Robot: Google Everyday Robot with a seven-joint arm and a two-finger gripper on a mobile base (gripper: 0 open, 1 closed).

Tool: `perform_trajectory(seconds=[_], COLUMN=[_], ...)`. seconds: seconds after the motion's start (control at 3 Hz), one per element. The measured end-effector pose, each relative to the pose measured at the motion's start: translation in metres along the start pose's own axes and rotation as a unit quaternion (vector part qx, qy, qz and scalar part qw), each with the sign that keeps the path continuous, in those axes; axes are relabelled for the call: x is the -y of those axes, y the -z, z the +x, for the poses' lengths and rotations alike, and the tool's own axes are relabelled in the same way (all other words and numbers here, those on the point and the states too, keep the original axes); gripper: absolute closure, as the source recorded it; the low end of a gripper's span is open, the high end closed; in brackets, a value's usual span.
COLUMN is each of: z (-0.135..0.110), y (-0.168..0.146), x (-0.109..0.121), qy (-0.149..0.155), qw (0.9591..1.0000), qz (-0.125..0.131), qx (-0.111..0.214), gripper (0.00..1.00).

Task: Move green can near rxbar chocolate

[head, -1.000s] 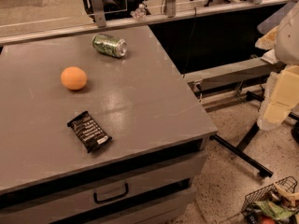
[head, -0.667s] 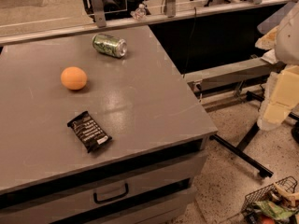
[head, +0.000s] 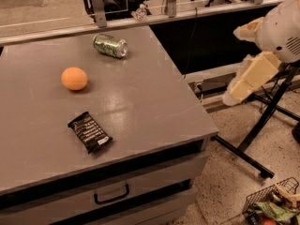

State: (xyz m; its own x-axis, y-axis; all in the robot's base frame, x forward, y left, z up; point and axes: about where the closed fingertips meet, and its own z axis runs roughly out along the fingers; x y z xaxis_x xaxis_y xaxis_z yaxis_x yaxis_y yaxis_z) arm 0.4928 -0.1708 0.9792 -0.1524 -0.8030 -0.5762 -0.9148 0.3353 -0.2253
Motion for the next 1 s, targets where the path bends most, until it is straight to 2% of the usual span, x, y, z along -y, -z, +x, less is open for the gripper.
perform_trajectory(seconds=[0.33, 0.67, 1.0], z=[-0.034, -0.070, -0.086], y=[-0.024, -0.050, -0.077], x=[0.010, 0.021, 0.036], qy=[-0.013, -0.030, -0.057], qw=[0.9934, 0.9771, 0.9669], qz=[0.005, 0.005, 0.023], qx=[0.114, 0.211, 0.248], gripper=[0.00, 0.00, 0.00])
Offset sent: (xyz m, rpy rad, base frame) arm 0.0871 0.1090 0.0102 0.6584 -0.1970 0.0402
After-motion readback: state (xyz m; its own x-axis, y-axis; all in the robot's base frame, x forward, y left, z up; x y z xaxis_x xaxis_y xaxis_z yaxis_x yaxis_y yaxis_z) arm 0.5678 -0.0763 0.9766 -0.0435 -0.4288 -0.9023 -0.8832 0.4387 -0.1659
